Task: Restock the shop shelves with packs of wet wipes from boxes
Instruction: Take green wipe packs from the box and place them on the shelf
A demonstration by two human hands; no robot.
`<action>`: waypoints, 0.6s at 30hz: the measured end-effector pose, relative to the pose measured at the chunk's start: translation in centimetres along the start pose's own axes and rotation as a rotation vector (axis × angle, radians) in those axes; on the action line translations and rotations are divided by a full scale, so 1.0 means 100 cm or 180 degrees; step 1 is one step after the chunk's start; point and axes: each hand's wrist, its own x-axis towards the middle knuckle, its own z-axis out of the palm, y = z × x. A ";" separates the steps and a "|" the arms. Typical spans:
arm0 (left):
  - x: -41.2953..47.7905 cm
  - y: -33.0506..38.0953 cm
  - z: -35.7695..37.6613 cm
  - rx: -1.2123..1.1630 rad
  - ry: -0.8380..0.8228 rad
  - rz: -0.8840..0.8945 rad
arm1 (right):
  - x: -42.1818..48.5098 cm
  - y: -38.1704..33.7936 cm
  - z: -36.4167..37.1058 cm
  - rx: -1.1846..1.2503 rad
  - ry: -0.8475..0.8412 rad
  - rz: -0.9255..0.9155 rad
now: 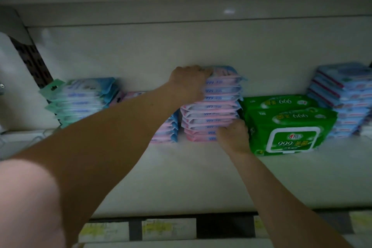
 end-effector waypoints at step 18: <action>0.009 0.025 -0.003 0.0241 -0.0192 -0.0335 | 0.002 -0.010 -0.007 -0.0951 -0.0227 0.0265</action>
